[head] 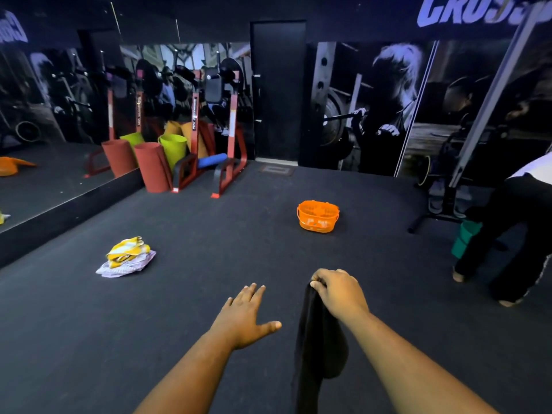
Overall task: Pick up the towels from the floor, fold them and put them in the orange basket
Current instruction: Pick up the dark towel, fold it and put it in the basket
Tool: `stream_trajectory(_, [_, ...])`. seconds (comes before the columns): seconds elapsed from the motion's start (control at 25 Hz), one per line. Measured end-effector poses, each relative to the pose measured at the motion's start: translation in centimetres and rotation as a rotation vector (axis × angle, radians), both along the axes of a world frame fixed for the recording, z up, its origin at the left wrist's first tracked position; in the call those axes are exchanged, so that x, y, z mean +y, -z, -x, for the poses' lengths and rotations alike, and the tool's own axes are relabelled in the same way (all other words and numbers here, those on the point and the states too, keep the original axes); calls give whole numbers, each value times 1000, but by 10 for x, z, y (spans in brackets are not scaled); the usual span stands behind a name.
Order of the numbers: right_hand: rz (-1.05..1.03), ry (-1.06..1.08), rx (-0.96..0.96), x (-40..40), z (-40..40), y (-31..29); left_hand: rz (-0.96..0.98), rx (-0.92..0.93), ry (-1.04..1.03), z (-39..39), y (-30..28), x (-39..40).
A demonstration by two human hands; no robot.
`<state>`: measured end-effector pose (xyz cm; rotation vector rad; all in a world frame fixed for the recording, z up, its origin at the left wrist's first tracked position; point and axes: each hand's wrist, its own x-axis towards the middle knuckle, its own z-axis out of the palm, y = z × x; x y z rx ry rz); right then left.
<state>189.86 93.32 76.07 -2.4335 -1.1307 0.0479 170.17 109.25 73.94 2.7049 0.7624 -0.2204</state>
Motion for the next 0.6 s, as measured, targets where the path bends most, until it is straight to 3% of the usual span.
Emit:
stream_trajectory(0.24, [40, 97, -9, 84, -100, 10, 9, -17, 75, -107, 14, 110])
stream_trajectory(0.6, [28, 238, -52, 188, -236, -6, -8, -34, 182, -257, -14, 260])
